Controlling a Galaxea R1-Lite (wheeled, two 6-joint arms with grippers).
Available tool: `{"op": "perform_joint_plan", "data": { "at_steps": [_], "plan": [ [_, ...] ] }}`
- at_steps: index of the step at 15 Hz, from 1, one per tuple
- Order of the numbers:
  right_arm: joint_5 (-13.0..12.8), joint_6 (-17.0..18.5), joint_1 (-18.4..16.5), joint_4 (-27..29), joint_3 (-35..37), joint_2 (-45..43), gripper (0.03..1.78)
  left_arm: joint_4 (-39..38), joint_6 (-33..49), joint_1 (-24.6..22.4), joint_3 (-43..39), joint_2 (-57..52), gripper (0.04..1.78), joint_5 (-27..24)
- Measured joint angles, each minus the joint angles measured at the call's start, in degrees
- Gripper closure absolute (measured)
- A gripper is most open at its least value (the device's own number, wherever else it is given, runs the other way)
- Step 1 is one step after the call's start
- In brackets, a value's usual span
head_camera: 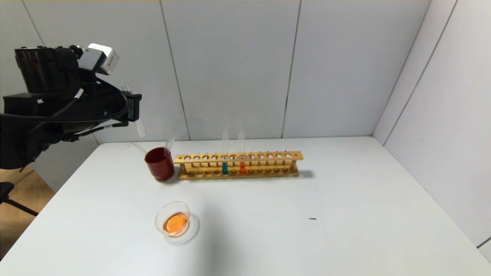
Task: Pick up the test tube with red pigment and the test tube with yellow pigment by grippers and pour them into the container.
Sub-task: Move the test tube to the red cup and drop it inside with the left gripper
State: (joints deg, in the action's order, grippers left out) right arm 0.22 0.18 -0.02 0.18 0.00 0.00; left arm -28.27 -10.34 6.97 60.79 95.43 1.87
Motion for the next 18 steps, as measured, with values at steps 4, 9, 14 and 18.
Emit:
{"op": "perform_joint_plan", "data": {
  "at_steps": [4,9,14,18],
  "plan": [
    [0.0,0.0,0.0,0.0,0.0,0.0,0.06,-6.6,0.5,-0.1,-1.6,4.9,1.5,0.0],
    [0.0,0.0,0.0,0.0,0.0,0.0,0.06,-16.9,0.4,-0.2,-5.8,11.3,1.5,-0.3],
    [0.0,0.0,0.0,0.0,0.0,0.0,0.06,-21.8,2.7,-0.4,-6.9,16.2,1.5,0.1],
    [0.0,0.0,0.0,0.0,0.0,0.0,0.06,-22.2,3.1,-1.6,-7.6,18.4,1.5,0.0]
  ]
}}
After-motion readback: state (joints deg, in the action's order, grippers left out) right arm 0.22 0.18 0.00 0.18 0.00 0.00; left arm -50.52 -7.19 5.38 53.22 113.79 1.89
